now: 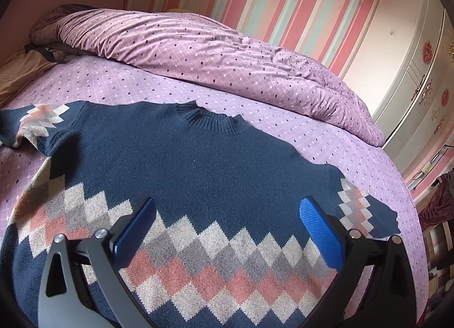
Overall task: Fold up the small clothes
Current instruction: 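Lift the sleeve with the left tool and lay it across the sweater body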
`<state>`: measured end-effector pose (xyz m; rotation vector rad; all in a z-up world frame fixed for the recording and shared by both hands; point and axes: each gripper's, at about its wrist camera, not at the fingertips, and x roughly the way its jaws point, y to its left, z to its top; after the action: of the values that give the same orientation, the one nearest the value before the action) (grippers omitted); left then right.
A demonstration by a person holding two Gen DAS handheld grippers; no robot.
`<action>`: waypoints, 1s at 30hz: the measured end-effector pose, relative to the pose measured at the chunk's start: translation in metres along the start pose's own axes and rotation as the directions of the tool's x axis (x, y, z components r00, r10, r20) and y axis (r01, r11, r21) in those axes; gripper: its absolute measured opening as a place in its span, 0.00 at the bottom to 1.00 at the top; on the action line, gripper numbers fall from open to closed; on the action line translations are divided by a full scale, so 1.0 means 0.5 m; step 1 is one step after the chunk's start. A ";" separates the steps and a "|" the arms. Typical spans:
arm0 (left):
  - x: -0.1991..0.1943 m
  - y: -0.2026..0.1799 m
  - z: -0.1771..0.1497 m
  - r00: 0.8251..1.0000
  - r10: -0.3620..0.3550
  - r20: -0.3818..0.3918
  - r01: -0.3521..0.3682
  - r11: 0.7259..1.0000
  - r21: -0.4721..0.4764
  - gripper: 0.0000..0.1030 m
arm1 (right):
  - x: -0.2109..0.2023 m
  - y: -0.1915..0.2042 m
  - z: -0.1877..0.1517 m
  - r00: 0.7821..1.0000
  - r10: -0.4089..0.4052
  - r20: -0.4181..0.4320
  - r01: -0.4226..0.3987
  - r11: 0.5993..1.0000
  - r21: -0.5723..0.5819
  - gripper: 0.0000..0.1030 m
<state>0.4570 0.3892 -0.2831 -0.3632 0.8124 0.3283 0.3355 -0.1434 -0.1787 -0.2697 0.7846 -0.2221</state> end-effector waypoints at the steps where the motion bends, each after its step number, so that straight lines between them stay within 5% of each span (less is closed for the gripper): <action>1: -0.004 -0.007 0.003 1.000 0.003 0.002 -0.003 1.000 0.010 0.09 | 0.002 -0.003 0.000 1.000 0.002 -0.002 -0.002 1.000 0.005 0.99; 14: -0.106 -0.178 0.034 1.000 -0.004 0.030 -0.002 0.985 0.174 0.09 | 0.013 -0.068 0.010 0.999 0.041 -0.007 -0.041 0.997 0.065 0.99; 20: -0.156 -0.331 0.013 0.999 -0.033 0.043 0.018 0.948 0.317 0.09 | 0.028 -0.118 0.020 0.999 0.044 0.009 -0.045 0.995 0.092 0.99; 30: -0.199 -0.510 -0.047 0.995 -0.098 0.015 0.084 0.912 0.402 0.09 | 0.053 -0.201 0.025 0.999 0.046 0.021 -0.049 0.988 0.149 0.98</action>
<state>0.4845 0.1377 -0.1755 -0.0087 0.8039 0.0746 0.3528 -0.2441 -0.1556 -0.1106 0.7525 -0.2323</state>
